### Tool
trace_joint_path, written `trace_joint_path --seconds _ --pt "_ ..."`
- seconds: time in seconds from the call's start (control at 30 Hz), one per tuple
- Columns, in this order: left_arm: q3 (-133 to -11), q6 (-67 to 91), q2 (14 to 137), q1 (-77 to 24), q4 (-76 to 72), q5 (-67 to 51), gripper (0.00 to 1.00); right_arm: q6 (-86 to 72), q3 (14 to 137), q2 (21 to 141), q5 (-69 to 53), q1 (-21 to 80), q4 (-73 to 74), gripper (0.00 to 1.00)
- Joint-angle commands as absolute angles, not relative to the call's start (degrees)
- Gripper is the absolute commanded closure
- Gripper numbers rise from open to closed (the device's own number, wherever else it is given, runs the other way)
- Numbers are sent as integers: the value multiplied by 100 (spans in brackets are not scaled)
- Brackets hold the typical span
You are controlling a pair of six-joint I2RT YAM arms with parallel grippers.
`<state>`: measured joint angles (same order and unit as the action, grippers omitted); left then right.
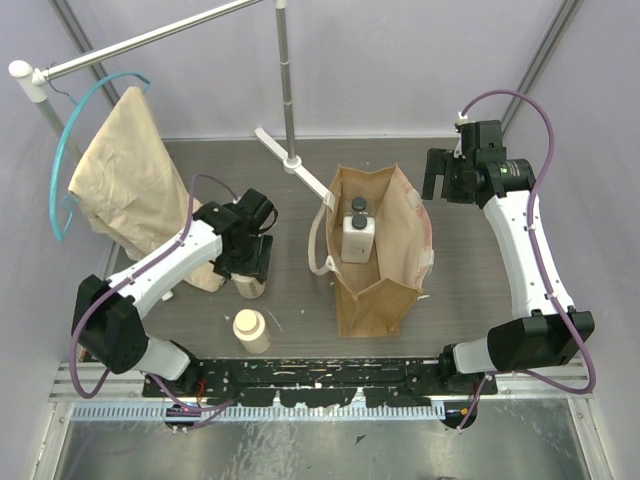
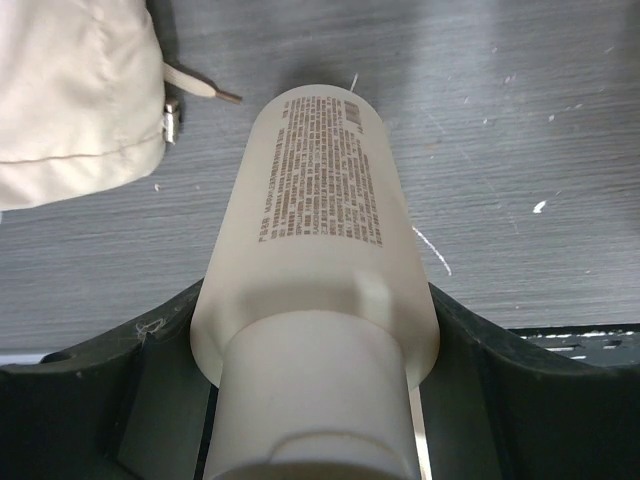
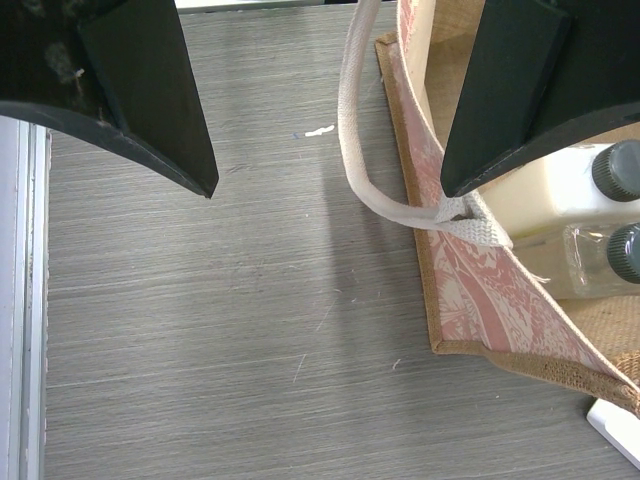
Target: Place the personal care products into the canvas bag
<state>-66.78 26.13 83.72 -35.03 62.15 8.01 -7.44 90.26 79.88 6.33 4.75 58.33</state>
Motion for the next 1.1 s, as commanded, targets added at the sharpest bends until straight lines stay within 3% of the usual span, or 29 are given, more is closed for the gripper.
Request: trace_joint_path --seconds 0.0,0.43,1.07 --pt "-7374 2593 7934 -3498 6285 1109 100 -715 9064 7857 583 466 5661 0" --pt "-9386 2021 7946 -3502 6250 664 100 -683 9071 8027 527 475 5643 0" --pt "-9702 2294 7466 -3624 3977 -1480 100 -792 9264 8393 581 476 5660 0"
